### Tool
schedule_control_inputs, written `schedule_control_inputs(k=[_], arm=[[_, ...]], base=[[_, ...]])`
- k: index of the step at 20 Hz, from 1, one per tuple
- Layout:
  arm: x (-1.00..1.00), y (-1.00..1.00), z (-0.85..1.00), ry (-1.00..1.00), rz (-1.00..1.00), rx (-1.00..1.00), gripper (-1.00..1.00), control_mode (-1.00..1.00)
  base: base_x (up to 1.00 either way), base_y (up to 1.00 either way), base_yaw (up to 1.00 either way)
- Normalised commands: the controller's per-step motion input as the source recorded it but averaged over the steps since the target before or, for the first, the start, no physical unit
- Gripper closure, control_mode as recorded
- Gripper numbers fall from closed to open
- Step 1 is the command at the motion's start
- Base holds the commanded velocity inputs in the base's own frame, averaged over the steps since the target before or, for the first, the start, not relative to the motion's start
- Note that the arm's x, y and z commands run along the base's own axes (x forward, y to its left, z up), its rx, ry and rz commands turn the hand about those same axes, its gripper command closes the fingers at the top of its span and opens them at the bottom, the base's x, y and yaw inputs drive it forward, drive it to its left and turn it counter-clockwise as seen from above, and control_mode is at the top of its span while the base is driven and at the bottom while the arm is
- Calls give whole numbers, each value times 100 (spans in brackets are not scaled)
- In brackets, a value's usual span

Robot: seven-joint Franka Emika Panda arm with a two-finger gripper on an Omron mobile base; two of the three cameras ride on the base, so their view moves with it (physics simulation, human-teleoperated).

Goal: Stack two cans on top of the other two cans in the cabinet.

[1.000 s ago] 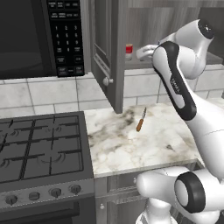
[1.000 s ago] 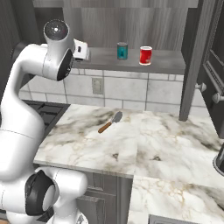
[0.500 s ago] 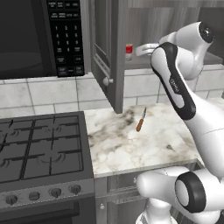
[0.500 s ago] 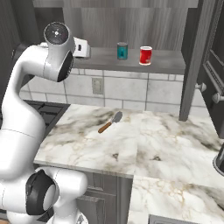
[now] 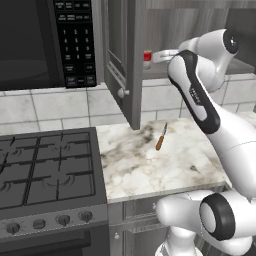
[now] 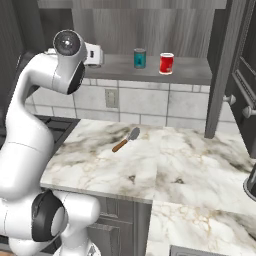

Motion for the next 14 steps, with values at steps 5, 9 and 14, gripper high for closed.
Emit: schedule_control_inputs(k=[5,9,14], arm=[[23,0,3,-4,2,0,-100,-100],[22,0,10,3,0,-1,-100,-100],[9,-1,-1,9,-1,-8,-100,-100]], base=[[0,0,0],[0,0,0],[0,0,0]])
